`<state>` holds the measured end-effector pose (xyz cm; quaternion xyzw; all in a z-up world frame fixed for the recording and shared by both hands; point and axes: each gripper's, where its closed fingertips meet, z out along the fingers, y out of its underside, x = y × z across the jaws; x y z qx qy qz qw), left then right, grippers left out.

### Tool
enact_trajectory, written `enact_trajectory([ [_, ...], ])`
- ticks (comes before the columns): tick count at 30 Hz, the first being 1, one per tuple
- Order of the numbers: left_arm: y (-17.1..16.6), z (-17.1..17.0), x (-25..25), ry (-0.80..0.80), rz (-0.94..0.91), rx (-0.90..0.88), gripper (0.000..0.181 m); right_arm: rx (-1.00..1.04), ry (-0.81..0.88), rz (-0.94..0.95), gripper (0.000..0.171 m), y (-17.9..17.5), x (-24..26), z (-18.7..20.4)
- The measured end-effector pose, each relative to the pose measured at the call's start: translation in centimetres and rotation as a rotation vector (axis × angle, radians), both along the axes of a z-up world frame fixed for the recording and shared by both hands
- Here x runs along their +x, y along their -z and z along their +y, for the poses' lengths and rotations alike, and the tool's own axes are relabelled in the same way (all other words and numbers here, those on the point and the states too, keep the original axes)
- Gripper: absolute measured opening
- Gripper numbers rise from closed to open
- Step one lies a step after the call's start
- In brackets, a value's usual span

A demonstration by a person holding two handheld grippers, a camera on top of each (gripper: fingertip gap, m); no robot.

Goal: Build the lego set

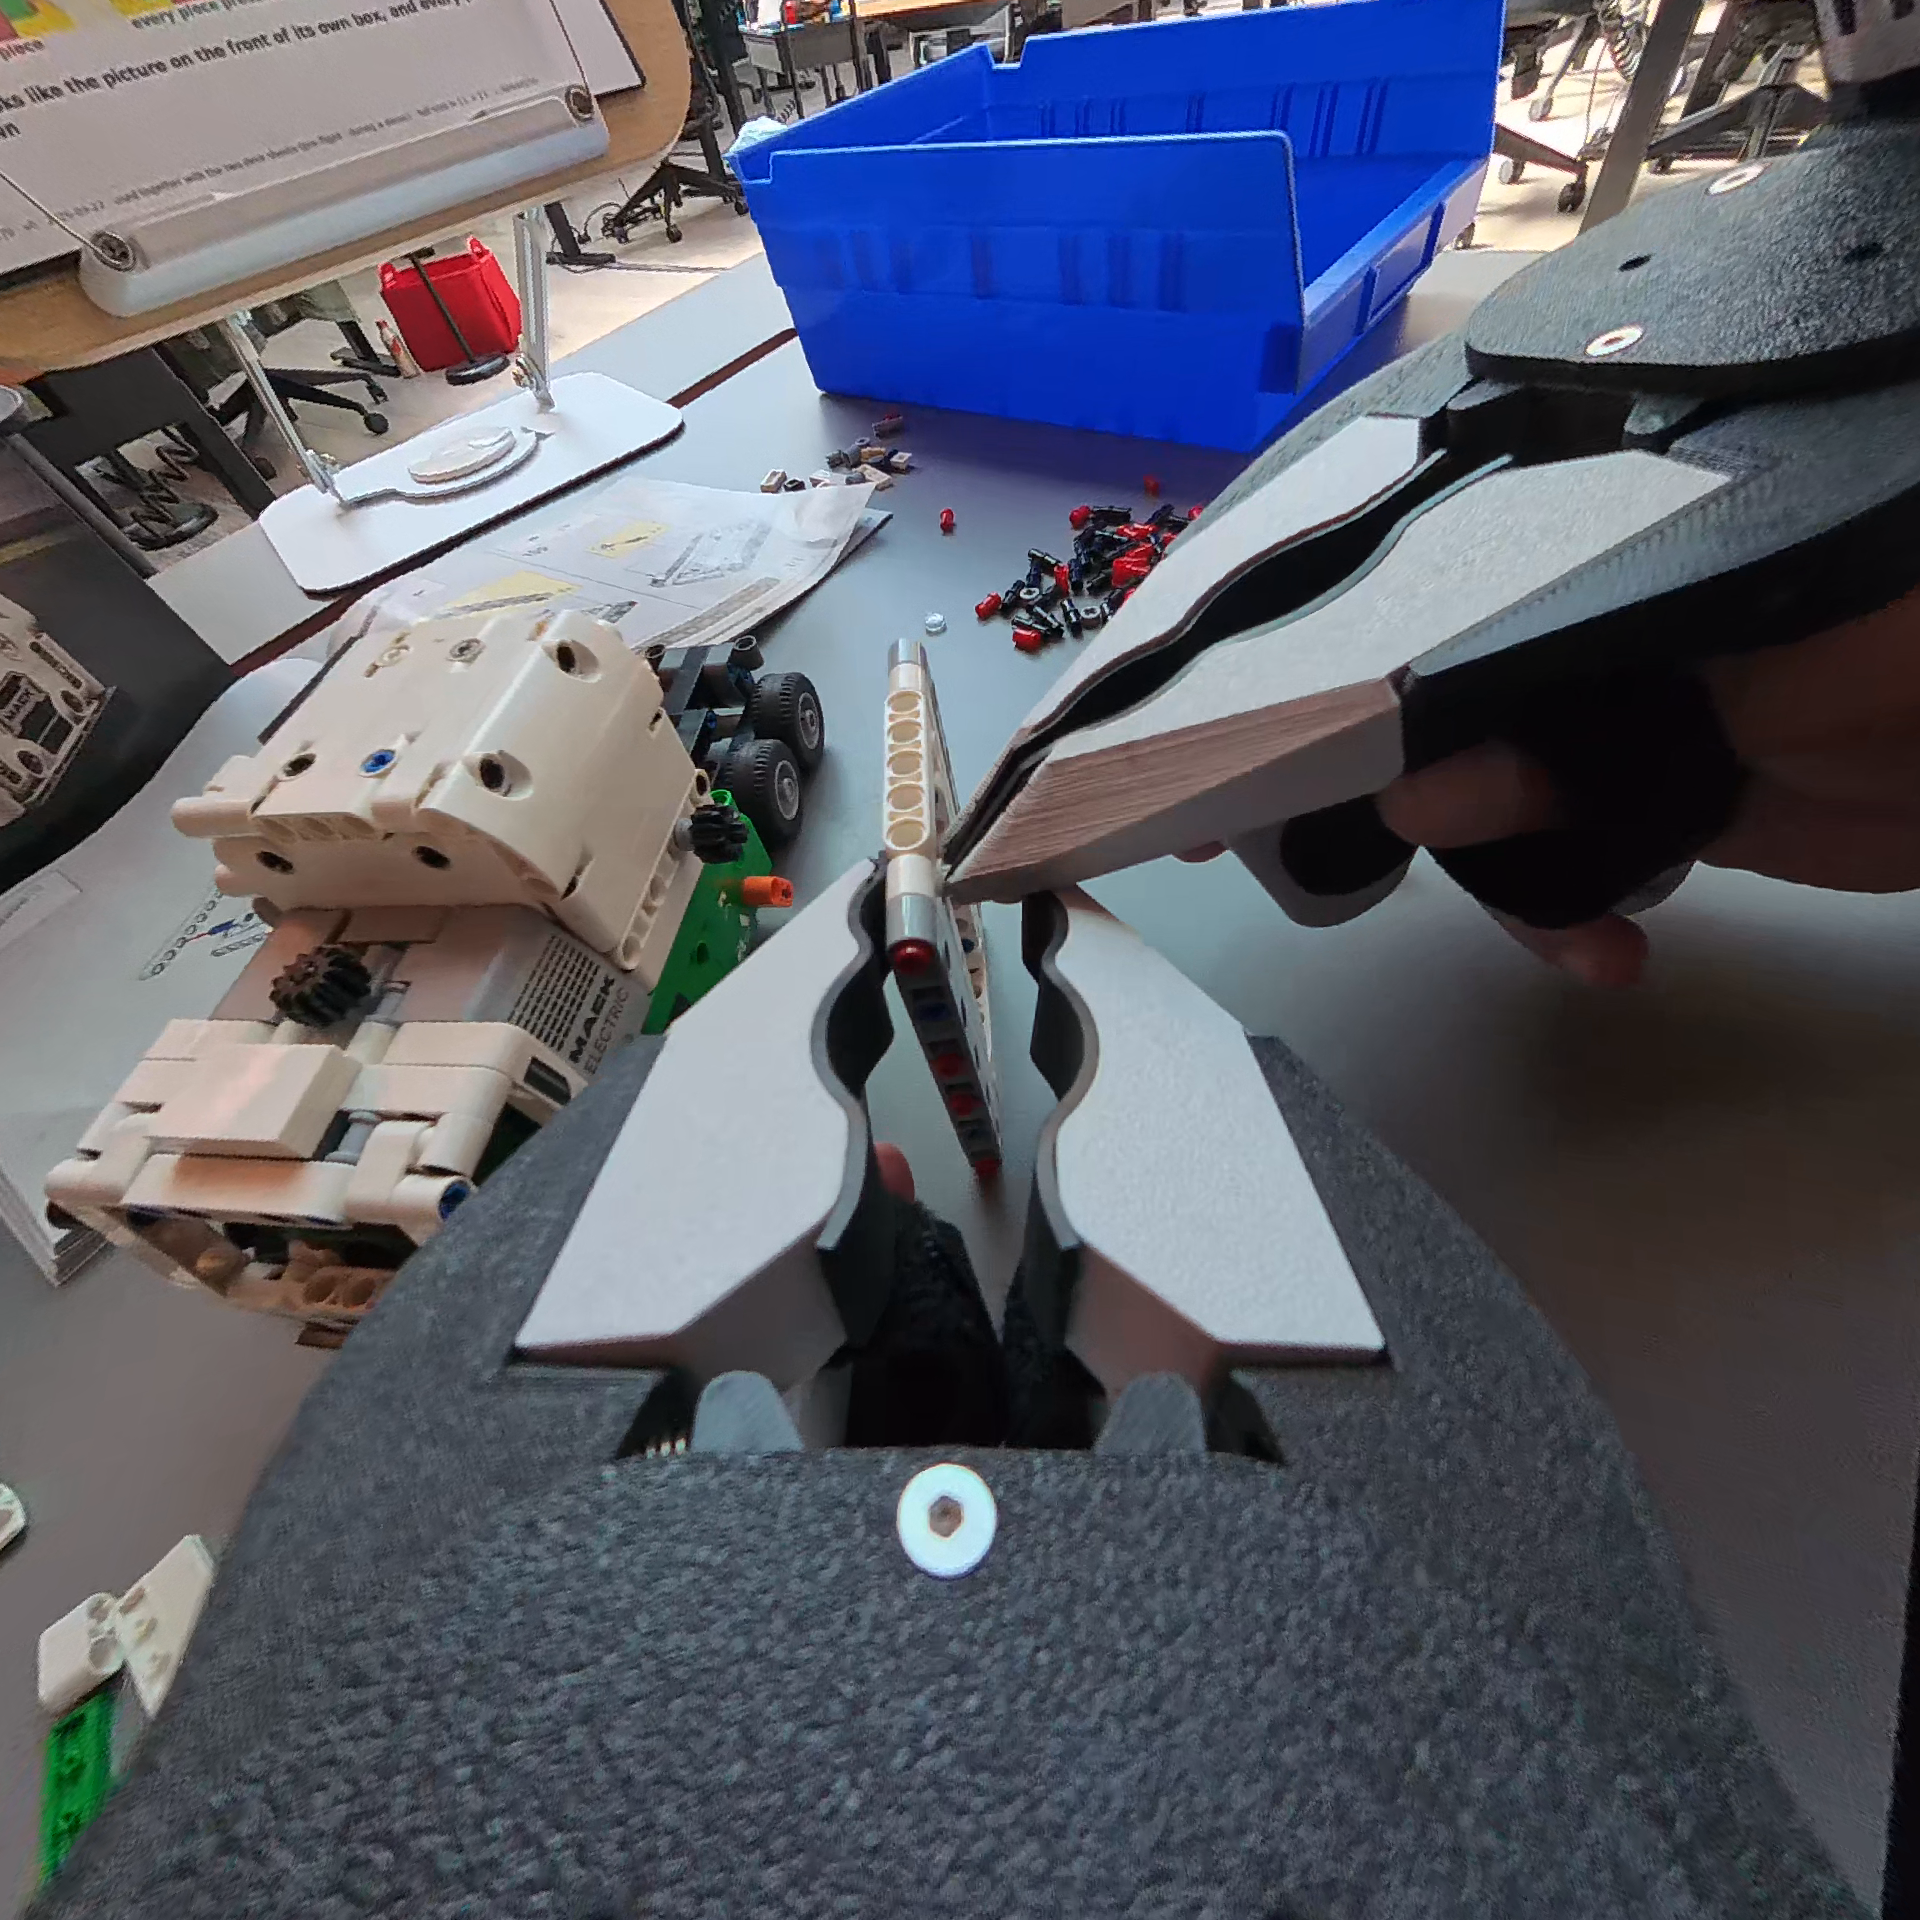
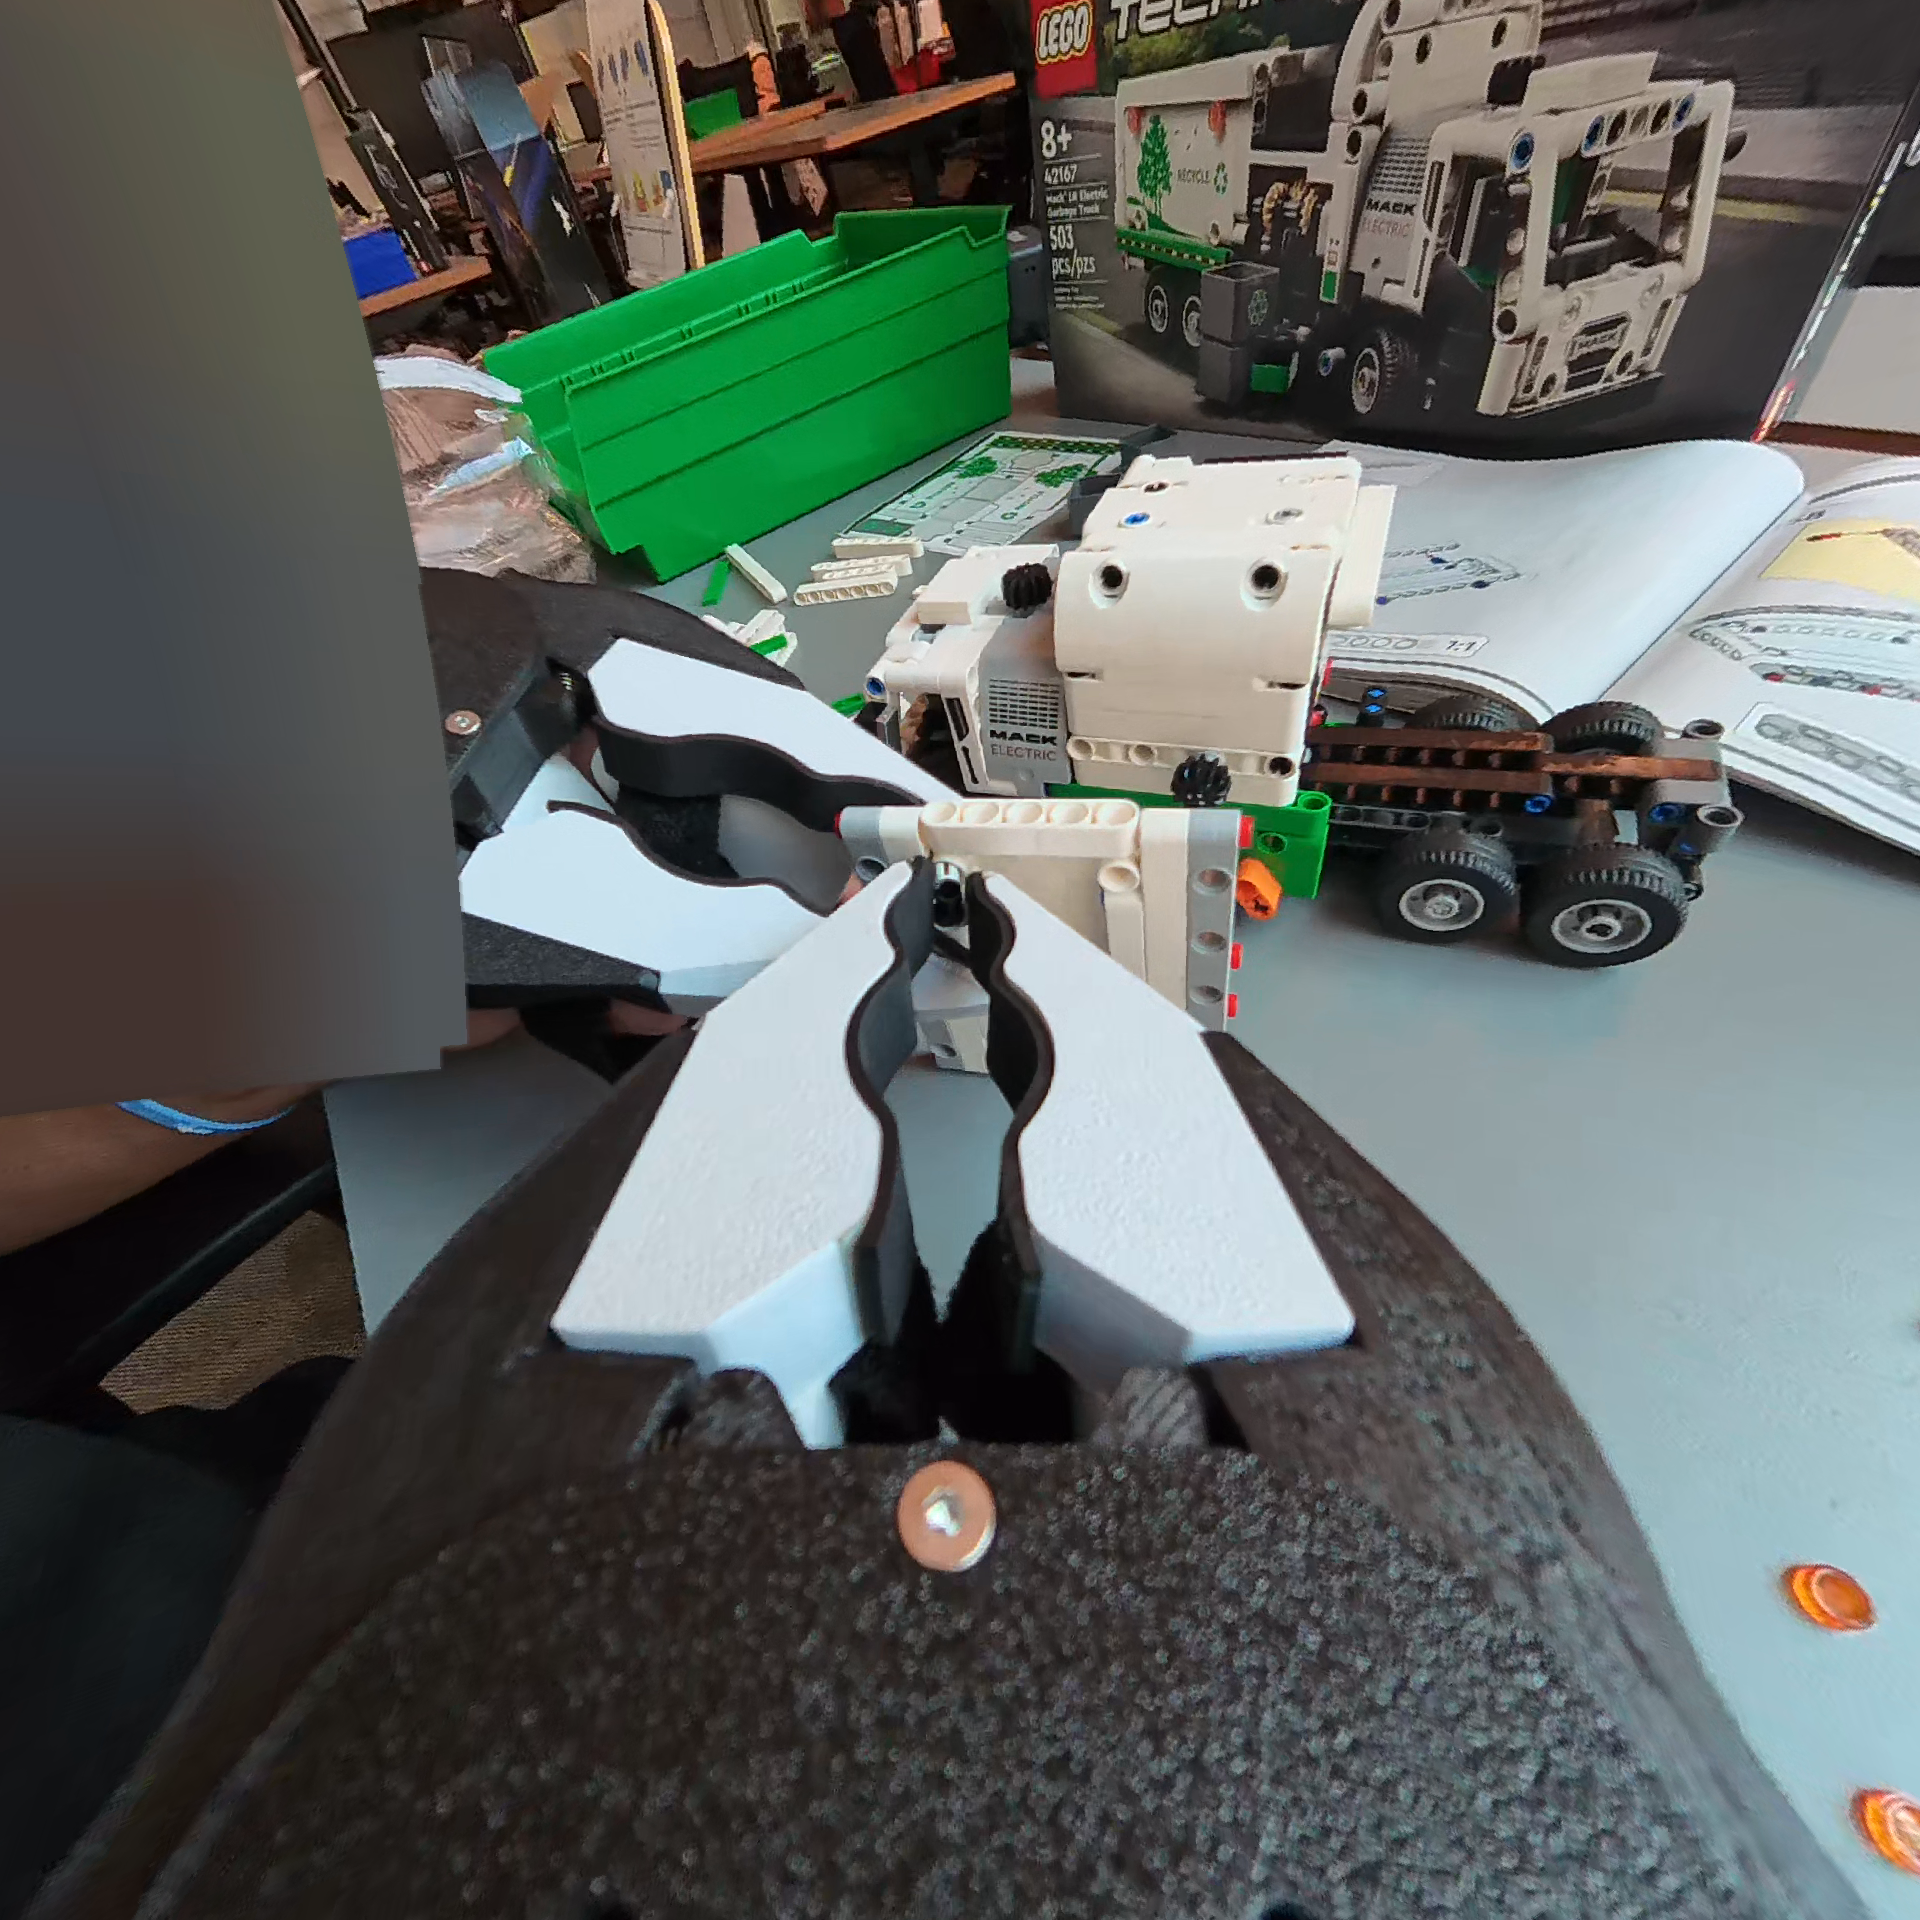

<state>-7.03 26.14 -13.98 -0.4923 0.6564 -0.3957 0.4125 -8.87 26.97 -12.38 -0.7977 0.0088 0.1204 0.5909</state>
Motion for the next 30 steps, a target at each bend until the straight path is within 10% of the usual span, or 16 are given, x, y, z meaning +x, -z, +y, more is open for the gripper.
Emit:
enact_trajectory([
  [24,0.41,0.12,0.17,-0.071,0.023,0.265,0.020,-0.171,0.084,-0.326,0.003,0.63,0.48,-0.49],
  [30,0.15,-0.06,0.33,-0.051,0.010,0.100,0.020,-0.148,0.059,-0.205,0.004,0.22,0.50,-0.40],
])
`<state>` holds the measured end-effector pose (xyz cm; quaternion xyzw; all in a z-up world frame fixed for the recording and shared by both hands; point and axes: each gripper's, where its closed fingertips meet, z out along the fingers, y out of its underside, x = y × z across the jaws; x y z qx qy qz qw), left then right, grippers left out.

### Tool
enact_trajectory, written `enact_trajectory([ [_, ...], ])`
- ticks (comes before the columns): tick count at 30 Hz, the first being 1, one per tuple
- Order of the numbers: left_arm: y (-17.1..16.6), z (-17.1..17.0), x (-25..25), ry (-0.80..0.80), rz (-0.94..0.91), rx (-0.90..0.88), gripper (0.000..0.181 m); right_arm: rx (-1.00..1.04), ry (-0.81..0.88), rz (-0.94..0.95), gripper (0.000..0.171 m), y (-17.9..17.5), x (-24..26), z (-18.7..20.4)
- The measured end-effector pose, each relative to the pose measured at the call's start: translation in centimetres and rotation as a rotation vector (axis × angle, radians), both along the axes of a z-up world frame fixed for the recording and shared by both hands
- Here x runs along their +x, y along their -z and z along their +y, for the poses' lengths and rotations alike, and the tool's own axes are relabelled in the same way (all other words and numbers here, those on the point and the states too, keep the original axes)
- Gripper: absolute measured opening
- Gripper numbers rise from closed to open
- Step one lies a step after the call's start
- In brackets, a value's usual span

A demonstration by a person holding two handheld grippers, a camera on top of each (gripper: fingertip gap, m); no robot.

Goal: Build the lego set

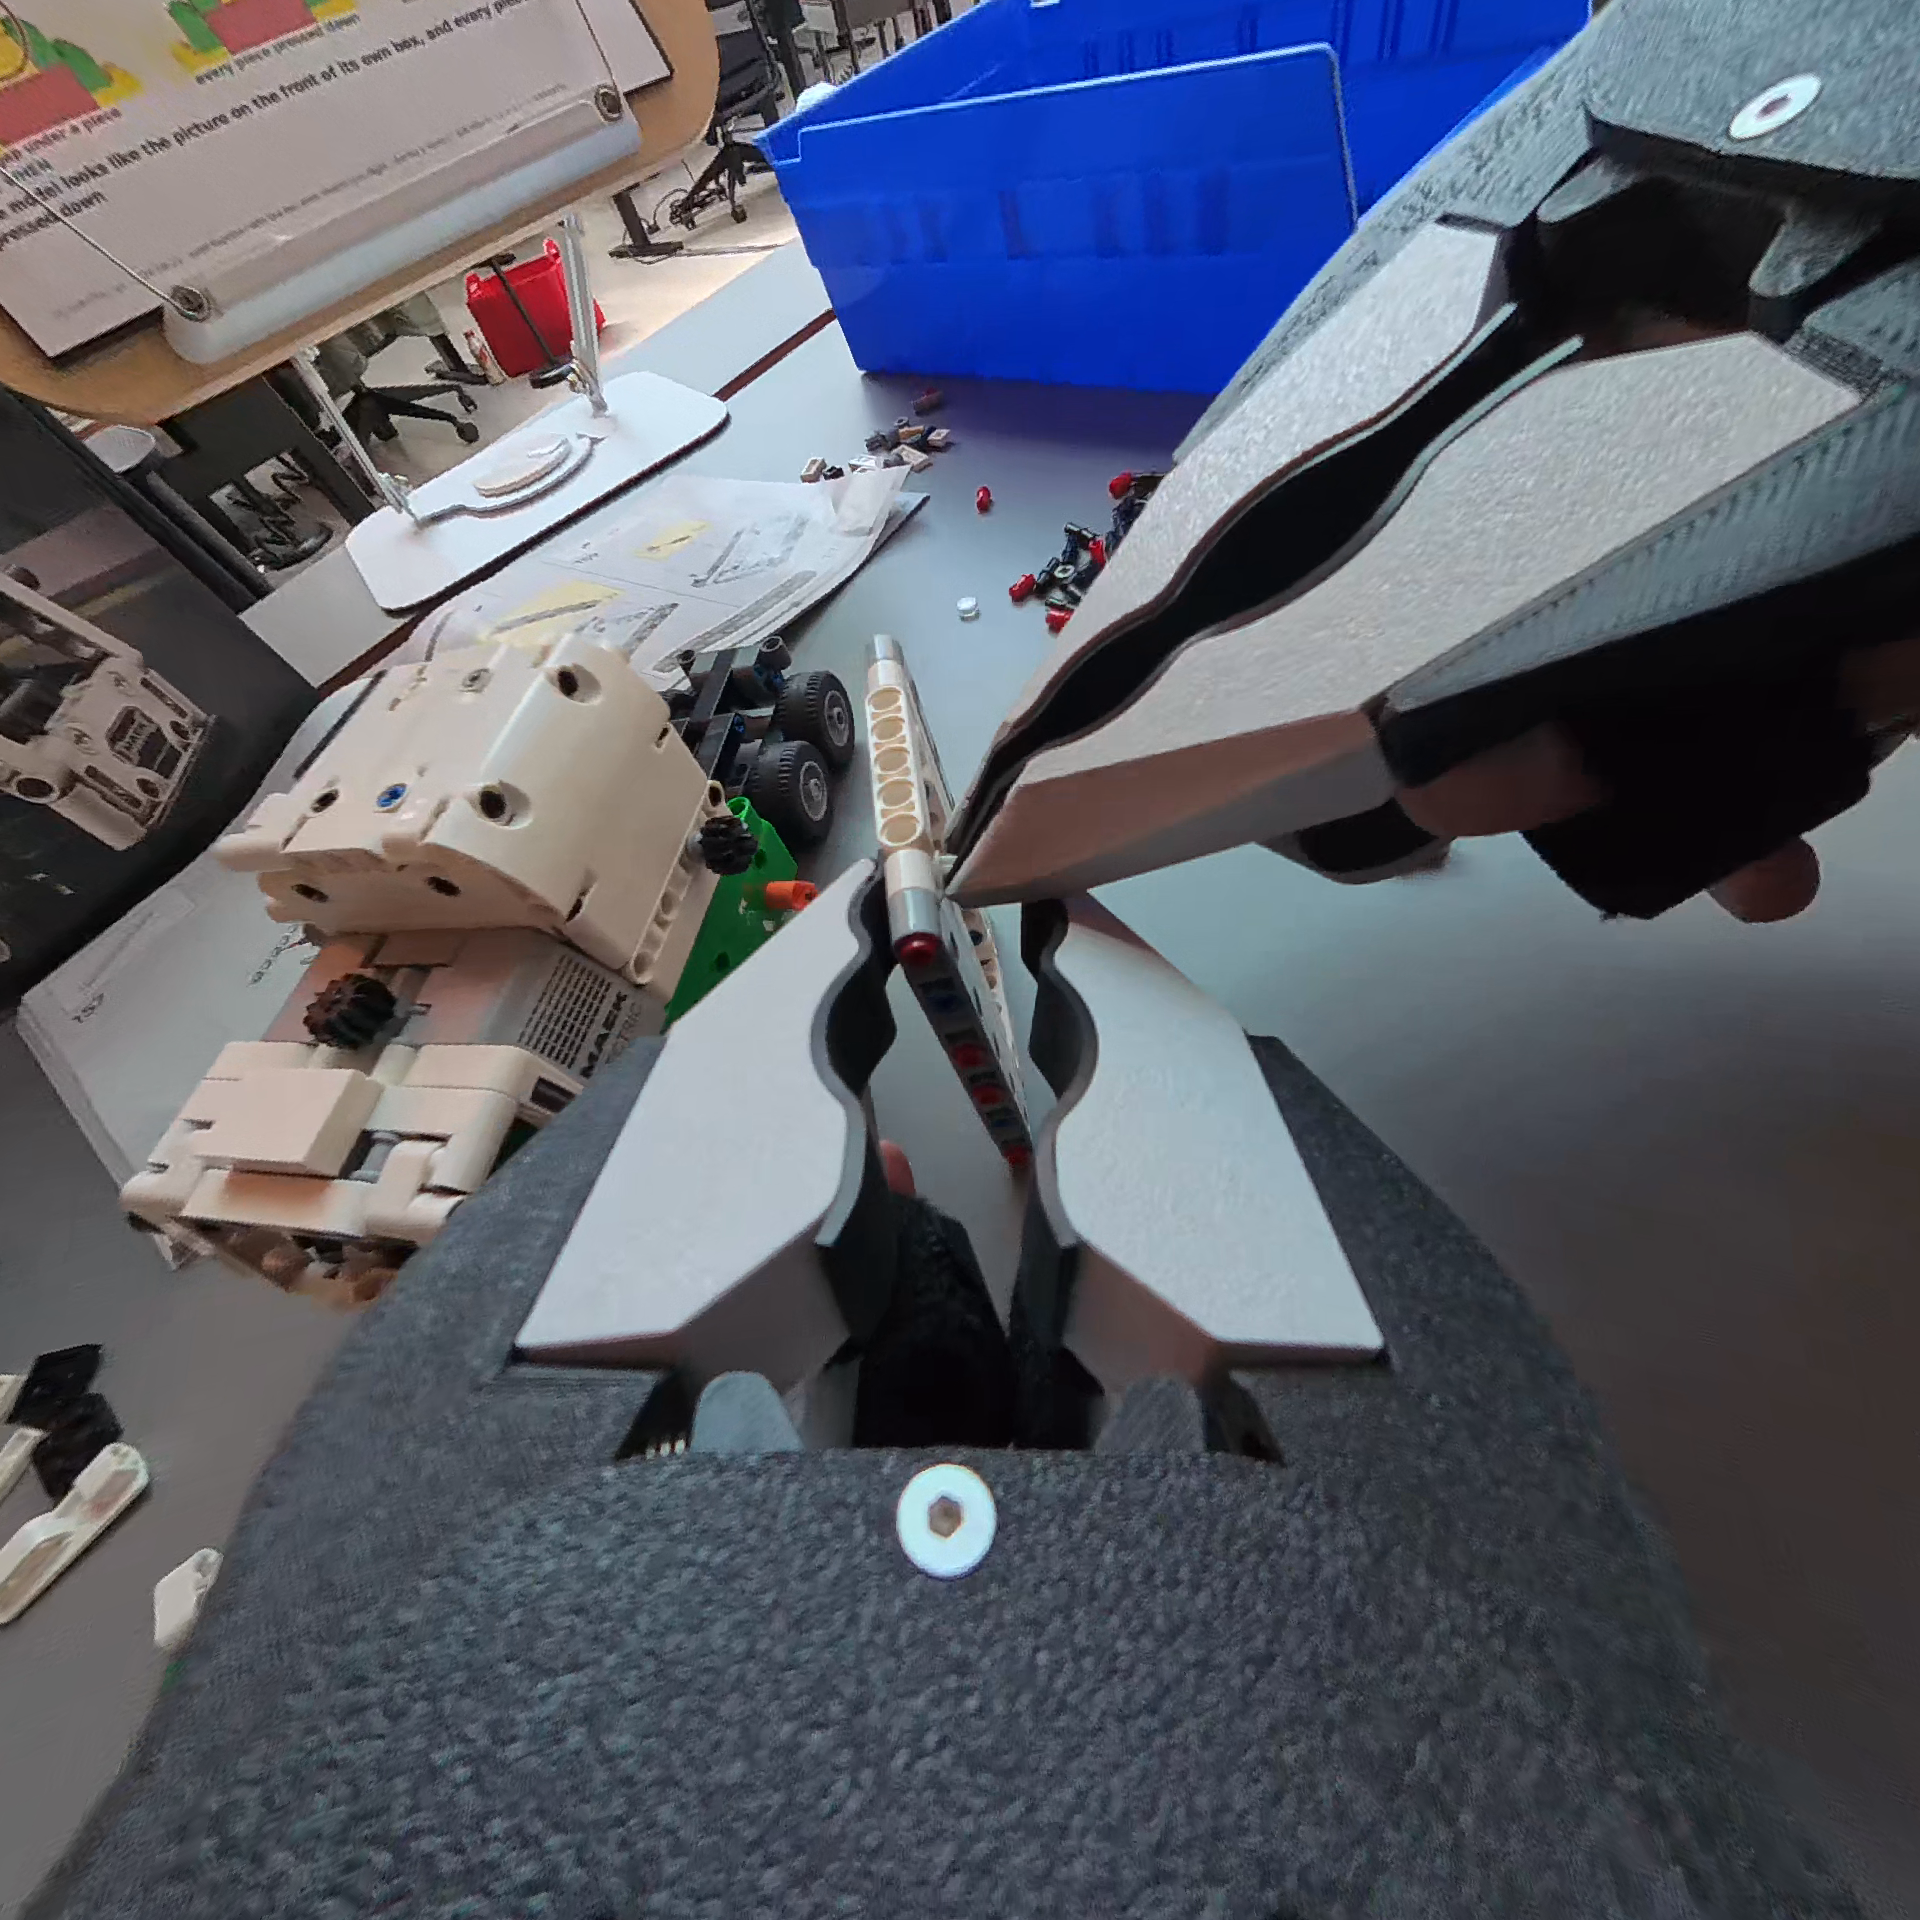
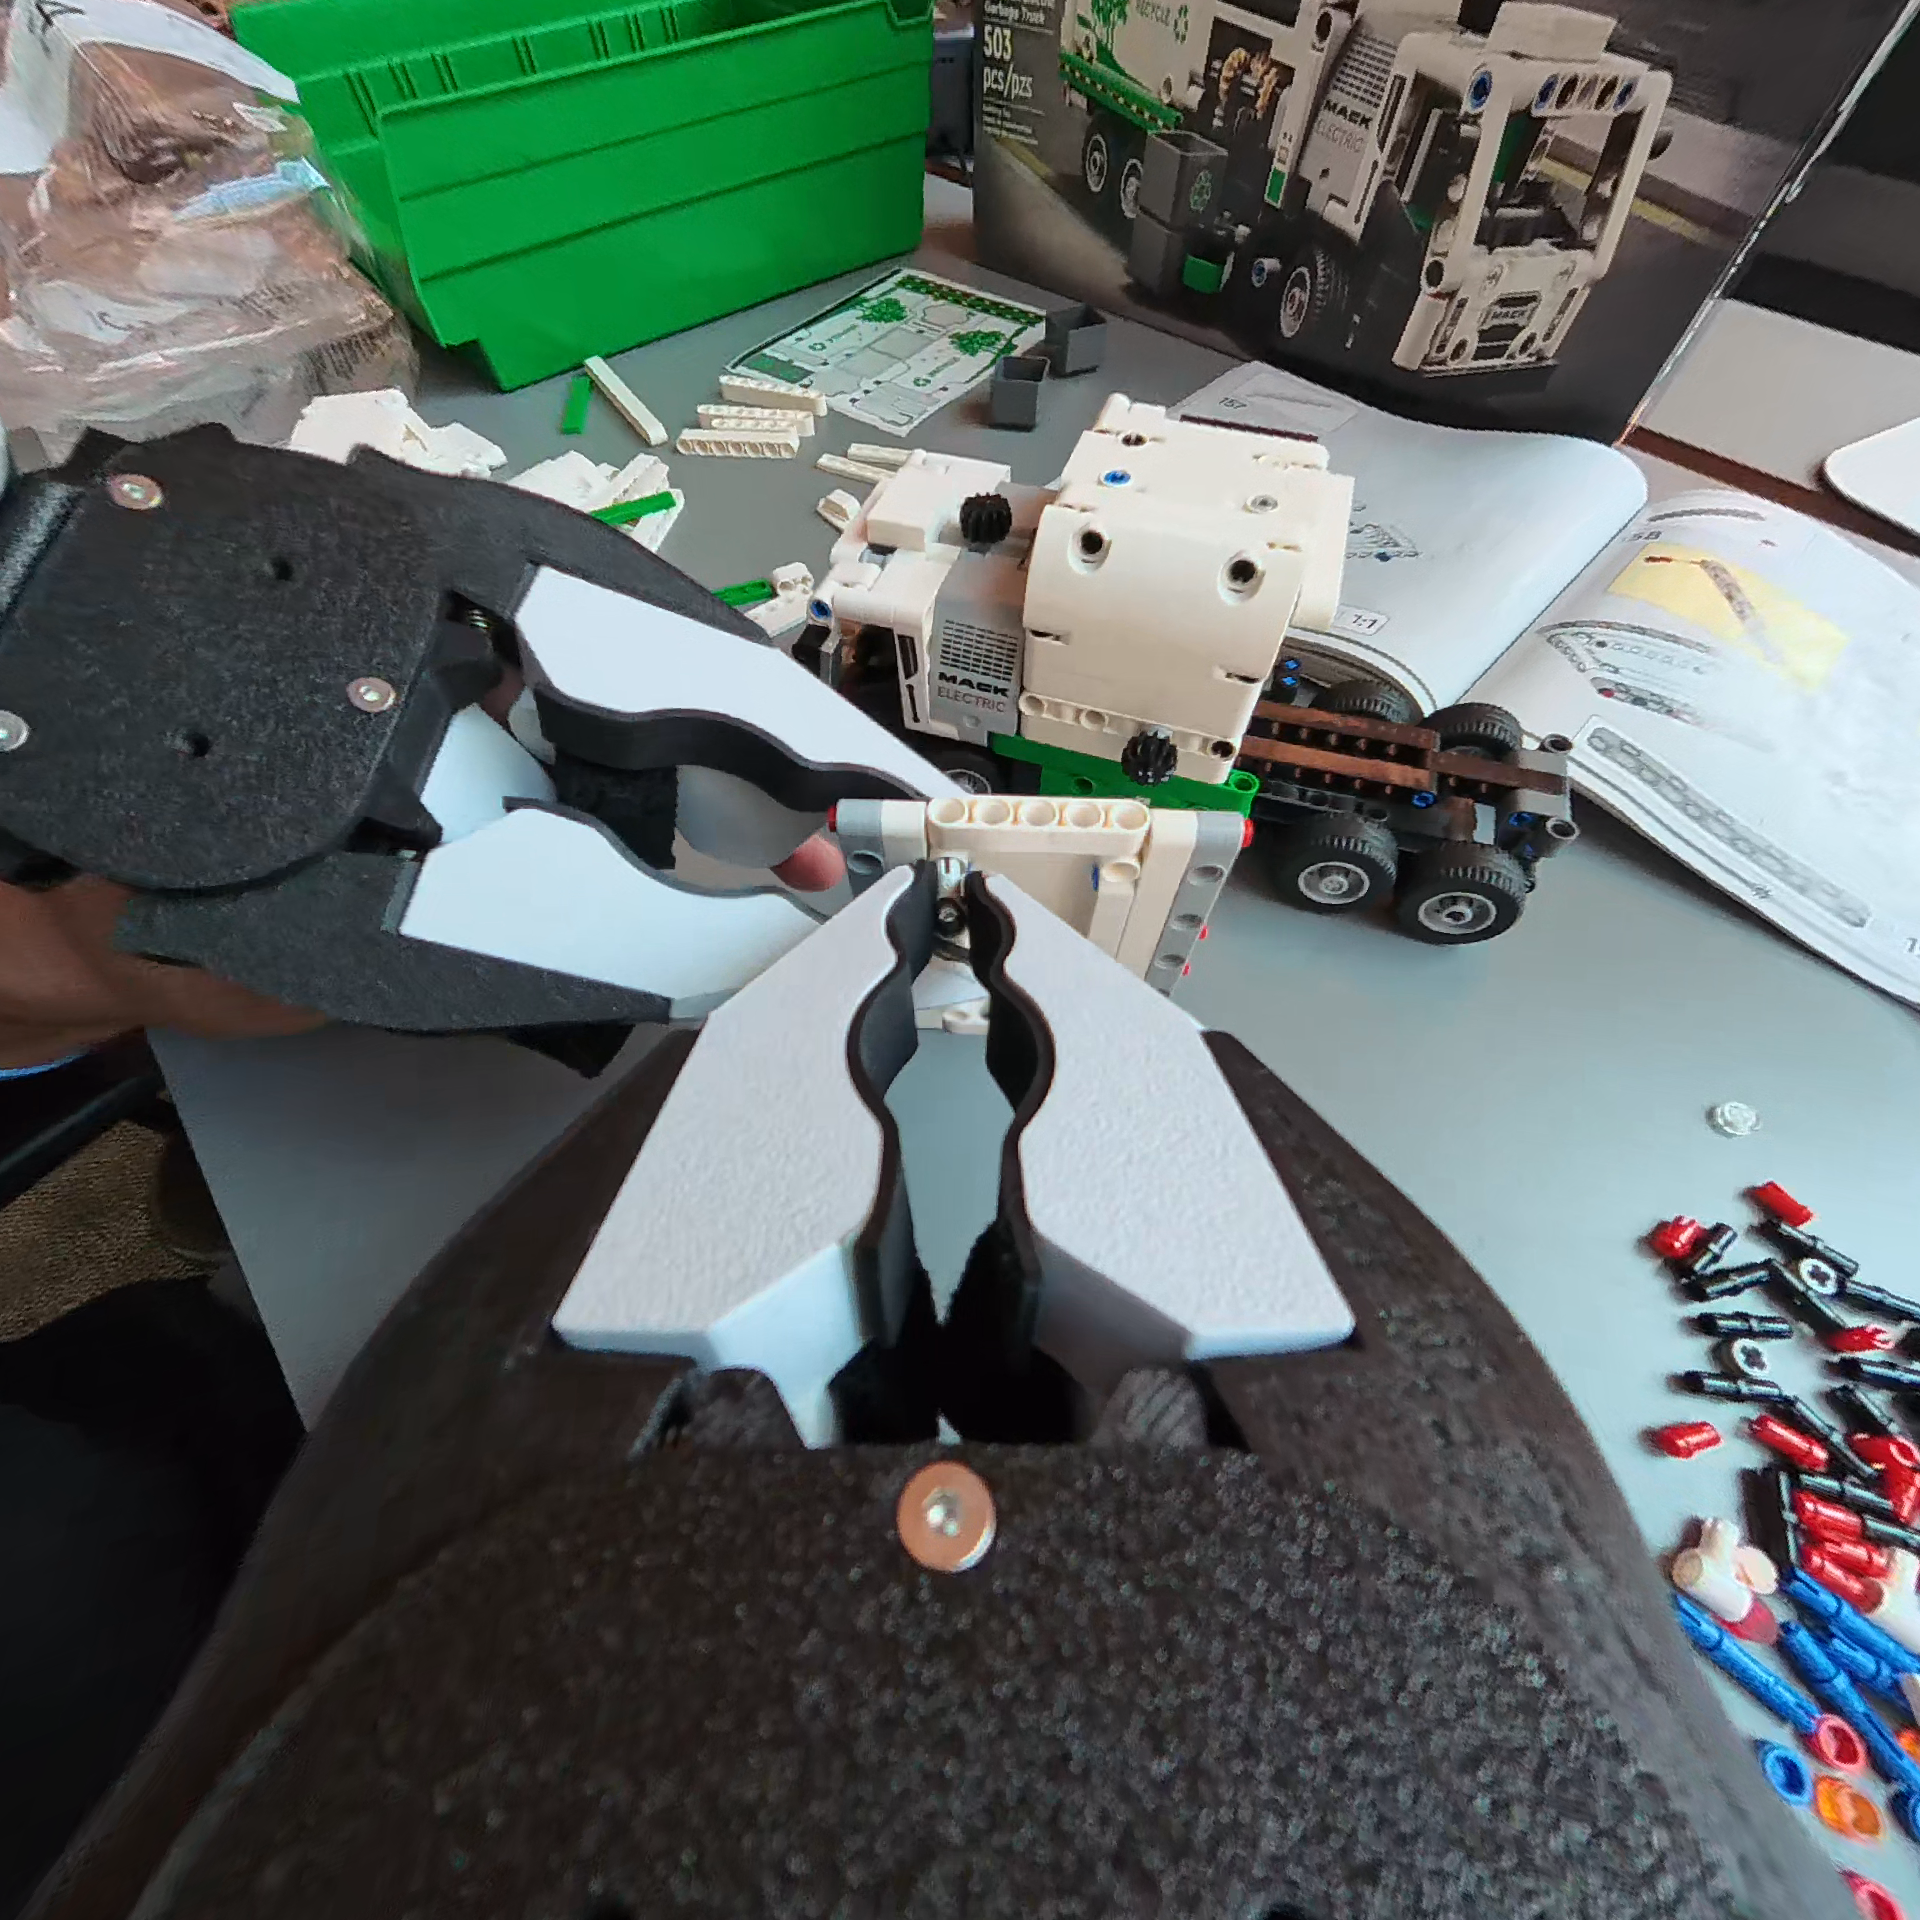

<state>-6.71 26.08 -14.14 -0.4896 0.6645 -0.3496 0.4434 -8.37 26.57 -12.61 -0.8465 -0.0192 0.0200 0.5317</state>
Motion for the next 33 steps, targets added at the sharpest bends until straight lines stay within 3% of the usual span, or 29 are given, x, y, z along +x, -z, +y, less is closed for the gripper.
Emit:
enact_trajectory([
  [5,0.0,0.2,0.0,-0.024,0.000,0.026,0.020,-0.004,-0.008,0.067,0.005,0.1,-0.1,0.0],
  [10,-0.1,0.7,-0.1,-0.118,-0.007,0.273,0.020,-0.046,0.016,0.020,0.004,0.3,0.0,0.0],
  [20,0.0,0.2,-0.1,-0.113,-0.005,0.454,0.019,-0.082,0.025,0.110,0.002,0.5,-0.1,-0.5],
  [25,0.2,-0.2,0.0,-0.061,-0.013,0.337,0.019,-0.081,-0.019,0.151,0.005,0.7,-0.2,-0.9],
  [29,-0.1,-0.3,0.0,-0.017,-0.031,0.247,0.019,0.015,-0.135,0.119,0.012,-1.3,-0.6,-1.7],
  [33,-0.6,-1.8,-0.7,0.113,-0.052,0.164,0.019,0.068,-0.351,-0.096,0.029,-3.2,-0.8,-3.8],
])
